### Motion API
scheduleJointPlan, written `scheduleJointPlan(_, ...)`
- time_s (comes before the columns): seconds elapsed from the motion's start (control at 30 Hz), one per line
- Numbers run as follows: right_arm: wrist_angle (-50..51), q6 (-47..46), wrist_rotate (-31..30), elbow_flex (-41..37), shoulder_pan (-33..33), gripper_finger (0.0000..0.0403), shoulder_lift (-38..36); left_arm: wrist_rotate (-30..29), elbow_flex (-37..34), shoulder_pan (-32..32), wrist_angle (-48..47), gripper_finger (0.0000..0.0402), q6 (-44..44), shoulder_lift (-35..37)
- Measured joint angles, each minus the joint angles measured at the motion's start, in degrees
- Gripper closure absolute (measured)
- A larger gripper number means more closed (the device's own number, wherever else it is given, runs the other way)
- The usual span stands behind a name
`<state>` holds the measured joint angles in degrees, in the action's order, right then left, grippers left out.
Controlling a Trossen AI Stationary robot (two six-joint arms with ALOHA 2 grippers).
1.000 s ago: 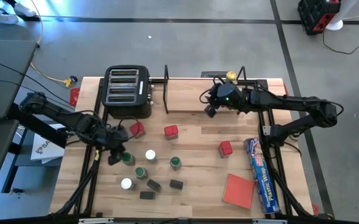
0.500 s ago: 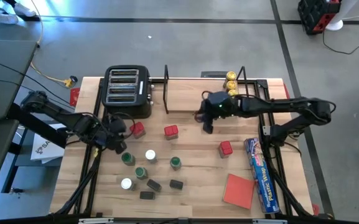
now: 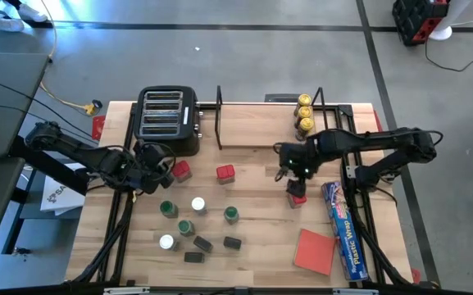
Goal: Shelf spices
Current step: Put the bottom red seasoning can on the shelf
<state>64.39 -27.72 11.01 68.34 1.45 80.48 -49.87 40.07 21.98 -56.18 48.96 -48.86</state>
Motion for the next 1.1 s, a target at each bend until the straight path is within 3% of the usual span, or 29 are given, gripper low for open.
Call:
scheduleJointPlan(0.1,4.4,-11.7,-1.6,0.0,4.6,0.0121,0.0,-2.0,0.0,0.0,0.2,0.0282,-1.7,0.0)
scheduleJointPlan(0.3,3.6,-39.4,-10.7,0.0,11.9,0.0121,0.0,-3.0,0.0,0.0,0.2,0.0282,-4.3,0.0)
scheduleJointPlan(0.5,4.0,-52.9,-17.0,-1.4,14.2,0.0121,0.5,-3.8,0.0,0.0,0.0,0.0282,-5.7,0.0)
scheduleJointPlan(0.63,2.5,-54.7,-16.4,-4.6,13.5,0.0121,1.3,-3.9,0.0,0.0,-0.3,0.0282,-5.7,0.0)
scheduleJointPlan(1.1,-1.8,-45.1,-12.0,-5.4,9.4,0.0121,9.8,-4.9,0.0,0.0,-0.5,0.0282,-4.9,0.0)
